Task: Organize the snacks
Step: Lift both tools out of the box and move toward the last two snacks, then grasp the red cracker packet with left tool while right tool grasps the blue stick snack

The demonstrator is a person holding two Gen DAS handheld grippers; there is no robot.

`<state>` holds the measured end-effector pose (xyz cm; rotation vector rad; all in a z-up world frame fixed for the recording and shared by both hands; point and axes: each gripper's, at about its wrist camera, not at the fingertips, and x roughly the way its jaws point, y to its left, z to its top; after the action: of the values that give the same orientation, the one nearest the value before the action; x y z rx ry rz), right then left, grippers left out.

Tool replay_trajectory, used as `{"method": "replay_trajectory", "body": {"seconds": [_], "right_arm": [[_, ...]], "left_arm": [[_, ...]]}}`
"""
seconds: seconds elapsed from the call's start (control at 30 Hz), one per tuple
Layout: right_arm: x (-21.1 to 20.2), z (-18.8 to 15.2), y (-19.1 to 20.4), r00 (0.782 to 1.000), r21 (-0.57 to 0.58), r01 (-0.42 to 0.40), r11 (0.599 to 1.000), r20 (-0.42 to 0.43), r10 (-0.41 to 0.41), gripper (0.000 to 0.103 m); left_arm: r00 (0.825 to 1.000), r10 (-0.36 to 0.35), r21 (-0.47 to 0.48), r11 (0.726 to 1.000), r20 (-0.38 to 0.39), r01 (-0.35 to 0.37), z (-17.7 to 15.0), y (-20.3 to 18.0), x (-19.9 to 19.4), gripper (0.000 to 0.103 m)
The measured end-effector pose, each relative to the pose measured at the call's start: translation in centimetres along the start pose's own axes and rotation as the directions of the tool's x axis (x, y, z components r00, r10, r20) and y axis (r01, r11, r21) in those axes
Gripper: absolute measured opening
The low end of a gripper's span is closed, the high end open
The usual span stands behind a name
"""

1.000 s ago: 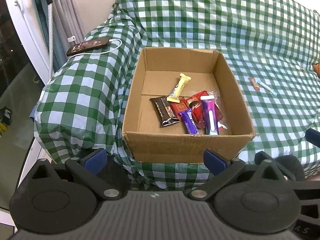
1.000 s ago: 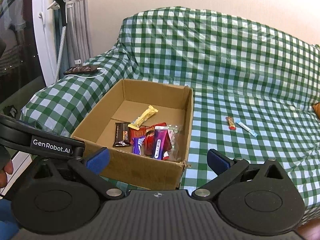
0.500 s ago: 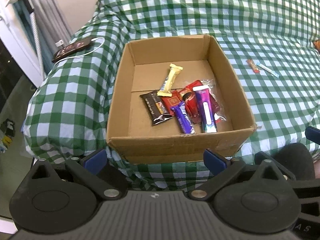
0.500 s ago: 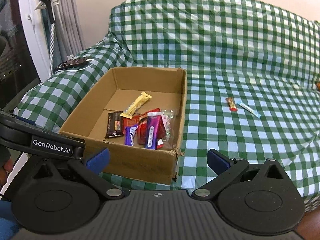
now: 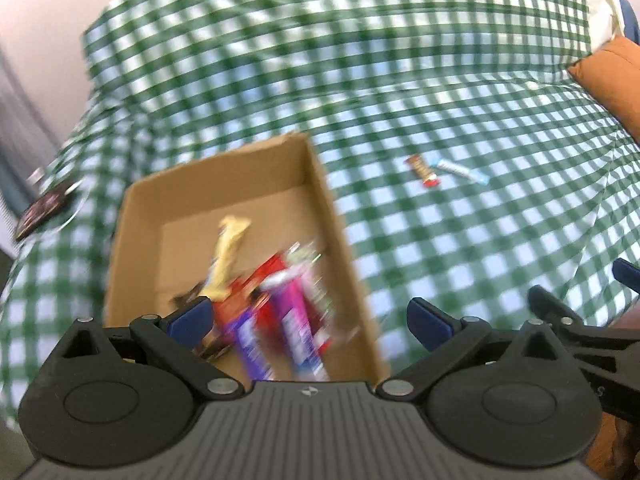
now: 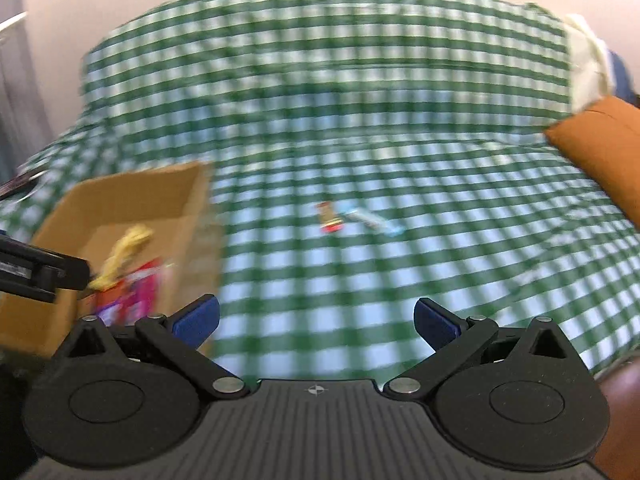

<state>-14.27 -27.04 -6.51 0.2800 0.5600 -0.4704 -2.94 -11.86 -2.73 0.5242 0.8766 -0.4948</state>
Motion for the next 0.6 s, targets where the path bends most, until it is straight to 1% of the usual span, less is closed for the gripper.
{"method": "replay_trajectory", "body": {"seconds": [0.07,0.17,0.27,0.37,0.43,0.53,0.6], "right_arm": [[1.8,0.9,-2.4,0.999,0.011,0.040,0.999,0.032,-0.040,0.103],[5.5,2.0,-5.7,0.993,-0.008,0.092,0.996,0.078,-0.091,0.103],[10.6,3.2,-8.5,0.991,-0.029,0.110,0.993,0.080,-0.108,0.103],[16.3,4.1,-10.6,0.995,-0.047,0.081,0.996,0.062,-0.078,0.103],[20.1,4.6,-11.3,0.997,-0.090,0.063,0.994,0.047,-0.059,0.103],[25.4,5.0,-11.9,1.000,-0.149,0.015,0.989,0.017,-0.012,0.103],[28.2,5.2,-12.4,1.000,-0.148,-0.024,0.989,-0.018,0.022,0.103]], "left_arm": [[1.000,-0.023,0.008,1.000,-0.006,0.023,2.9,-2.1,2.3,0.103],[1.000,-0.028,0.006,1.000,-0.004,0.028,7.4,-5.2,7.0,0.103],[0.999,-0.014,-0.009,1.000,-0.052,0.014,11.6,-8.2,13.4,0.103],[0.988,-0.055,-0.015,0.998,-0.142,0.054,14.8,-10.6,20.0,0.103],[0.982,-0.062,-0.024,0.998,-0.178,0.059,16.2,-11.8,23.9,0.103],[0.976,-0.053,-0.013,0.999,-0.210,0.051,17.3,-13.4,29.0,0.103],[0.969,-0.059,-0.017,0.998,-0.238,0.057,17.5,-14.0,31.7,0.103]]}}
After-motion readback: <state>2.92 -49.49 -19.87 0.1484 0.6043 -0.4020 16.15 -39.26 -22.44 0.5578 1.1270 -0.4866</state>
